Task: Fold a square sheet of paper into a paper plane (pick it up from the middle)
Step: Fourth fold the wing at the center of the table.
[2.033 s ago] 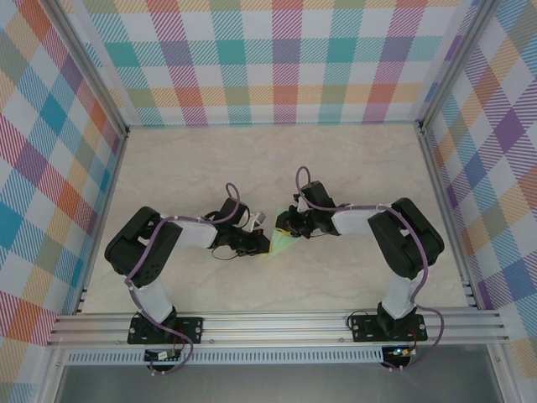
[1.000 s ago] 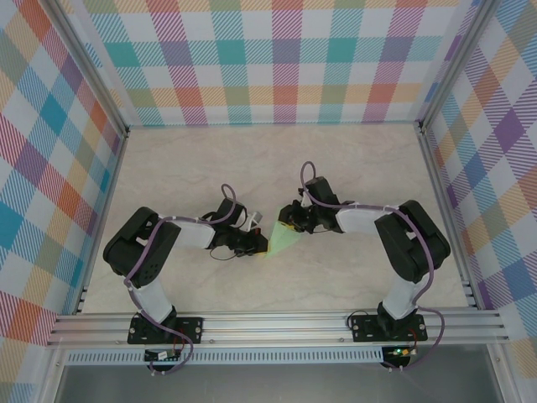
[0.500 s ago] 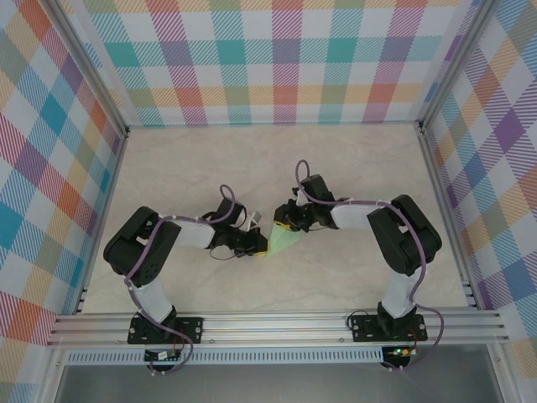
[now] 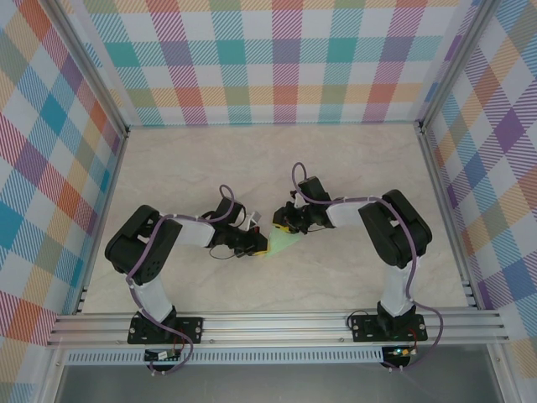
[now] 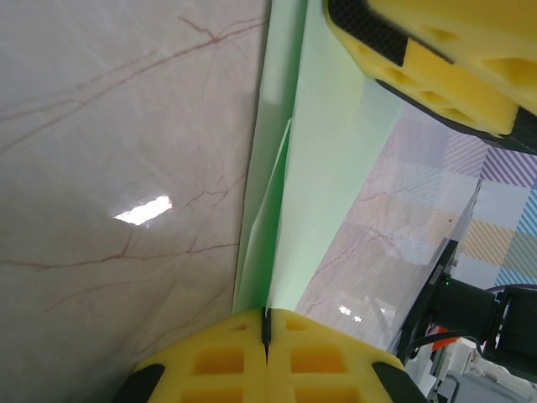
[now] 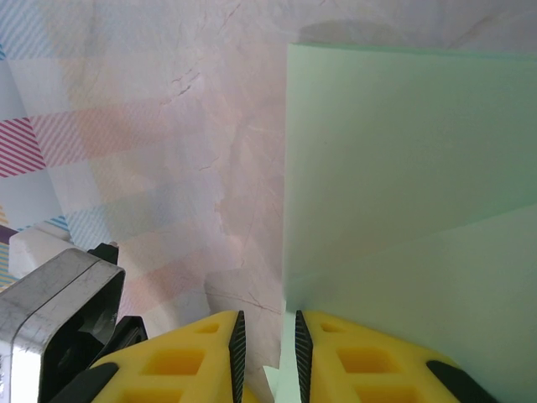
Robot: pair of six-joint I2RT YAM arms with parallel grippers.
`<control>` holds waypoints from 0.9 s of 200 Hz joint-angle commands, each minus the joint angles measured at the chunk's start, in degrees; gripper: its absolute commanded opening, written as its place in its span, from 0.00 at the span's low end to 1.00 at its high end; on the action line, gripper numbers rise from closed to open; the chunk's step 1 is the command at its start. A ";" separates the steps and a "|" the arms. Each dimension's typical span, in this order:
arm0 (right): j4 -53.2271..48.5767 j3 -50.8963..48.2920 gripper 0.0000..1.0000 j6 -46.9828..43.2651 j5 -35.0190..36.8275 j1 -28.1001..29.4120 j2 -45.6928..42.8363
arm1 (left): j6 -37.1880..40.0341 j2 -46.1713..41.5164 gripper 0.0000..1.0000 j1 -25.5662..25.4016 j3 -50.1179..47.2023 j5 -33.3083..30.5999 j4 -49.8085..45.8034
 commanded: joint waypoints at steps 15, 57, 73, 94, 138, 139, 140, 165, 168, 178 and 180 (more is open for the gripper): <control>-1.12 1.29 0.25 -1.64 -0.24 0.18 3.11 | -1.33 2.84 0.00 0.71 -0.75 -2.92 -1.50; -3.40 1.02 0.25 -1.78 1.60 0.18 3.52 | -1.37 2.86 0.00 0.71 -0.61 -3.02 -2.17; -4.25 0.73 0.24 -2.25 2.32 0.18 3.30 | -1.17 2.24 0.00 0.71 -0.63 -3.41 -2.51; -5.64 0.69 0.24 -3.06 2.34 0.18 3.78 | -0.46 0.53 0.06 0.71 -0.24 -3.68 -3.94; -5.53 0.02 0.22 -3.76 2.02 0.20 4.61 | 1.63 -5.31 0.16 0.71 0.51 -4.56 -8.68; -5.52 0.06 0.22 -3.78 2.02 0.19 4.64 | 1.71 -5.37 0.16 0.71 0.51 -4.55 -8.78; -5.51 0.04 0.22 -3.75 2.02 0.19 4.65 | 1.75 -5.53 0.16 0.71 0.51 -4.55 -8.88; -5.21 0.02 0.22 -3.76 1.92 0.17 4.66 | 2.53 -5.92 0.21 0.70 0.45 -4.25 -10.23; -5.24 0.02 0.22 -3.69 1.92 0.18 4.66 | 2.62 -5.81 0.21 0.64 0.50 -4.01 -10.21; -5.16 0.08 0.22 -3.65 1.88 0.18 4.66 | 2.49 -5.44 0.22 0.62 0.54 -3.35 -9.58; -5.11 0.10 0.22 -3.63 1.85 0.18 4.66 | 2.42 -5.36 0.22 0.62 0.57 -3.12 -9.39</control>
